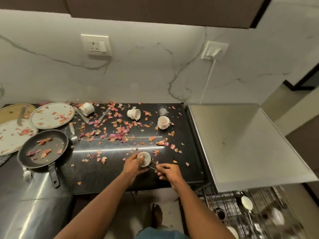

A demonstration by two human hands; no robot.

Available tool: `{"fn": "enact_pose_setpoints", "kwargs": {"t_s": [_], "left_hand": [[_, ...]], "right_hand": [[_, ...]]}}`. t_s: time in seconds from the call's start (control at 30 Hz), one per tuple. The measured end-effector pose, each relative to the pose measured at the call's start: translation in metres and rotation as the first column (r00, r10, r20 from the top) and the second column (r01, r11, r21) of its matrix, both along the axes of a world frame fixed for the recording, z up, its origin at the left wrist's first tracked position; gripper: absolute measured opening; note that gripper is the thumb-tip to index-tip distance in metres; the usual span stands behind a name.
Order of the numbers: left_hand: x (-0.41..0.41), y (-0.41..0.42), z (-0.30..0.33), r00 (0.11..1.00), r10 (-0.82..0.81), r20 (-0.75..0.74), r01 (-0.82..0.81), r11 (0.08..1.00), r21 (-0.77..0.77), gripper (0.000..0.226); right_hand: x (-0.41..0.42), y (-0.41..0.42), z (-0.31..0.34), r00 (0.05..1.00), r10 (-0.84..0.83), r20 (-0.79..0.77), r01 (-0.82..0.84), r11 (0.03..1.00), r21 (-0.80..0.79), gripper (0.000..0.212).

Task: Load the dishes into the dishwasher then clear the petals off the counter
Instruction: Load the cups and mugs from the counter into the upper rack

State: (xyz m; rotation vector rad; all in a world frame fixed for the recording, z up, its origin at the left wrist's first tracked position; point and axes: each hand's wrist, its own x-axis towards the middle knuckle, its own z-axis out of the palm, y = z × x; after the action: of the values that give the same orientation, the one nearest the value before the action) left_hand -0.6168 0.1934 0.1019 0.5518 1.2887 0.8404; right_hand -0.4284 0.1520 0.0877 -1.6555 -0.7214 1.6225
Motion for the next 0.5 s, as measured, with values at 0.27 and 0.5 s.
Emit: {"fn": "enact_pose_setpoints", "kwargs": {"t_s": [0.27, 0.5], "left_hand": [[0.070, -0.035, 0.005, 0.960, -0.240, -0.141, 0.249, 0.967, 0.053, 0.023], [0.143, -0.059, 0.009, 0.767, -0.559, -0.316, 0.606, 0.792, 0.070, 0.048]], "right_hand": [[0.061, -0.075, -0.006, 0.933, -0.359, -0.006, 0.359, 0.933, 0.011, 0.008], [0.118, -0.139, -0.002, 0.818, -0.571, -0.071, 0.574, 0.819, 0.030, 0.009]]}}
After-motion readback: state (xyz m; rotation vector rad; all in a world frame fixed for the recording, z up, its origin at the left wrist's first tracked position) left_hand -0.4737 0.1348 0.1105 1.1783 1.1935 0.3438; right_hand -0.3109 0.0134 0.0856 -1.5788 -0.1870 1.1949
